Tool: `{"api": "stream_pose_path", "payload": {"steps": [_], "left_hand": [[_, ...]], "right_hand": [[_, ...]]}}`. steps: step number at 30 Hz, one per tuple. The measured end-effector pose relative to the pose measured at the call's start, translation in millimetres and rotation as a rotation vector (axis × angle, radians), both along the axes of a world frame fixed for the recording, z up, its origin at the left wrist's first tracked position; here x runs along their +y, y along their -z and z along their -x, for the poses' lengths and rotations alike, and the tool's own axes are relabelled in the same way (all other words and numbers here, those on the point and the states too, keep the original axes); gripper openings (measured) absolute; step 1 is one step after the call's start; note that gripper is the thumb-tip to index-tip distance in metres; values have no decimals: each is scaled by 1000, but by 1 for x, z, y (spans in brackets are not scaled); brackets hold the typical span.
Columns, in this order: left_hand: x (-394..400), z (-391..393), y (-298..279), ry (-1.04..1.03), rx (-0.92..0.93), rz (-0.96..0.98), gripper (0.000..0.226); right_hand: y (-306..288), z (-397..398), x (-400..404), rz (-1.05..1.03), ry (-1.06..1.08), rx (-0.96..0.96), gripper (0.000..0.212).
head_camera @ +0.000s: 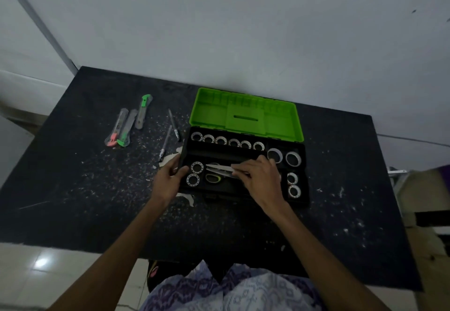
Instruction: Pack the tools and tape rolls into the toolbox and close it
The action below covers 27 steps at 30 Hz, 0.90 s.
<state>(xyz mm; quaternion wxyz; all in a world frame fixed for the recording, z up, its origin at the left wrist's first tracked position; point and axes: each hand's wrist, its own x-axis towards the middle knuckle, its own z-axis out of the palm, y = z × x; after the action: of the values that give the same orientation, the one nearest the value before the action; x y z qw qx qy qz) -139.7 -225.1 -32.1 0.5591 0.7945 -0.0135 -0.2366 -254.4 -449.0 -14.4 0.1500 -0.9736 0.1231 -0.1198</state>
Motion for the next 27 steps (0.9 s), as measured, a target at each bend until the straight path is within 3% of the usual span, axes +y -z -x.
{"api": "stream_pose_path", "payload": {"steps": [11, 21, 27], "left_hand": [[1, 6, 2, 15, -42, 9, 47], [11, -12, 8, -15, 27, 65, 30], [35, -43, 20, -149, -44, -181, 24]], "right_hand": [[-2, -10, 4, -84, -2, 12, 15], [-17, -99, 43, -229, -178, -31, 17], [-17, -172, 89, -248, -380, 75, 16]]}}
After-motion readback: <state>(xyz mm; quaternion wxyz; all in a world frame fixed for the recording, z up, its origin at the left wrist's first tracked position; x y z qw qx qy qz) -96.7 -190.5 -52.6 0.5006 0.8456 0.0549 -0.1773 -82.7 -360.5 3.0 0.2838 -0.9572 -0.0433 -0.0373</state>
